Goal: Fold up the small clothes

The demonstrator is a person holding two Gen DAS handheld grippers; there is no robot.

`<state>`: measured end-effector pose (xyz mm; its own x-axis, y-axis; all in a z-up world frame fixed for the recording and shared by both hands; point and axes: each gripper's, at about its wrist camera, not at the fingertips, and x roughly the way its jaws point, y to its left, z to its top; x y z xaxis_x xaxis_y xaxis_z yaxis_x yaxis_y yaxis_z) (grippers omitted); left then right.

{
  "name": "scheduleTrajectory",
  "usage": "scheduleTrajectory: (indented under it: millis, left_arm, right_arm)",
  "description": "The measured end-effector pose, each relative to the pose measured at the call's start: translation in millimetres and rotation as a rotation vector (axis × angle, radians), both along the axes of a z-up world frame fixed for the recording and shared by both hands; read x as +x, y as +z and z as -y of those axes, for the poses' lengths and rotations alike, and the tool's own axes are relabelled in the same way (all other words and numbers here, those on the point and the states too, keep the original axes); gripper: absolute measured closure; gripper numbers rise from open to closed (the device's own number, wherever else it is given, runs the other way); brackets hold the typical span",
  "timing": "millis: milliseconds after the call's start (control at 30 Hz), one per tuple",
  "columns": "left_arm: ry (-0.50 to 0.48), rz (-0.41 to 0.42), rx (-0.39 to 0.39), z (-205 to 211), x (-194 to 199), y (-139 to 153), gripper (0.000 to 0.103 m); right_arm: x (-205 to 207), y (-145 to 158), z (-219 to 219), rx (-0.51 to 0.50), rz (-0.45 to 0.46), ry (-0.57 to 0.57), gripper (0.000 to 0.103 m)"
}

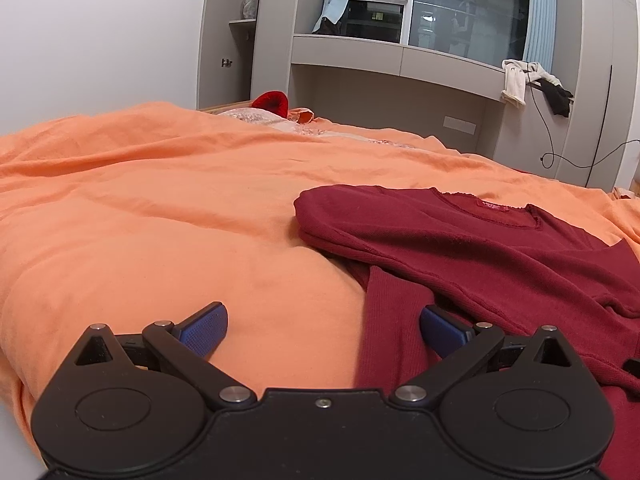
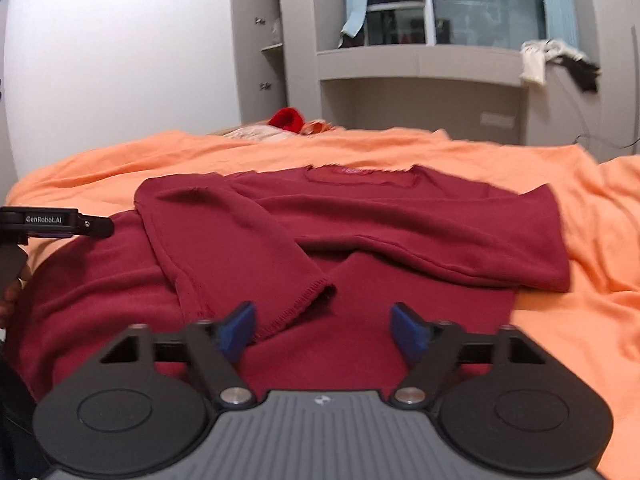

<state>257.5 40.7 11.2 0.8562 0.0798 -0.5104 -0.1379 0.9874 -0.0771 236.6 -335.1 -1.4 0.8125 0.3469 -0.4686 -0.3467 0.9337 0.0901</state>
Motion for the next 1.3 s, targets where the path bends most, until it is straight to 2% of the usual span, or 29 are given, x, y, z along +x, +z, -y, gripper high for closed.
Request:
scheduleTrajectory:
  millis: [67, 167, 367, 467, 567, 700, 800, 900, 1000, 1067, 1300]
  left_arm:
    - [-0.005, 0.002, 0.007, 0, -1, -1, 0.001]
    - [-0.008, 0.000, 0.038, 1, -4, -3, 0.001]
    - [0.005, 0.019, 0.082, 7, -24, -4, 0.001]
    - [0.016, 0.049, 0.070, 11, -41, -3, 0.001]
    - [0.011, 0.091, 0.071, 19, -65, -2, 0.001]
    - [-0.015, 0.145, 0.102, 32, -100, -4, 0.001]
    - [-0.038, 0.177, 0.135, 39, -122, -6, 0.001]
    - [-0.063, 0.157, 0.129, 38, -135, -10, 0.001]
    - [-0.066, 0.138, 0.114, 36, -140, -13, 0.001]
    - [-0.068, 0.139, 0.110, 35, -144, -14, 0.001]
    - [-0.067, 0.136, 0.103, 31, -147, -15, 0.001]
  right_arm:
    - [-13, -2, 5, 0.005, 0.017, -0.025, 0.005]
    - [-38, -6, 12, 0.001, 0.058, -0.035, 0.000]
    - [-97, -17, 7, -0.148, 0.210, -0.016, 0.000]
    - [-121, -23, -2, -0.245, 0.257, -0.002, 0.000]
    - [-137, -32, -10, -0.327, 0.255, 0.015, 0.000]
    - [-155, -46, -20, -0.449, 0.237, 0.029, 0.000]
    - [-164, -55, -29, -0.543, 0.257, 0.034, 0.000]
    - [-171, -71, -44, -0.669, 0.290, 0.068, 0.000]
    - [-179, -94, -64, -0.843, 0.326, 0.102, 0.000]
    - [-181, -105, -73, -0.925, 0.375, 0.112, 0.000]
    - [-176, -132, -95, -1.103, 0.467, 0.117, 0.000]
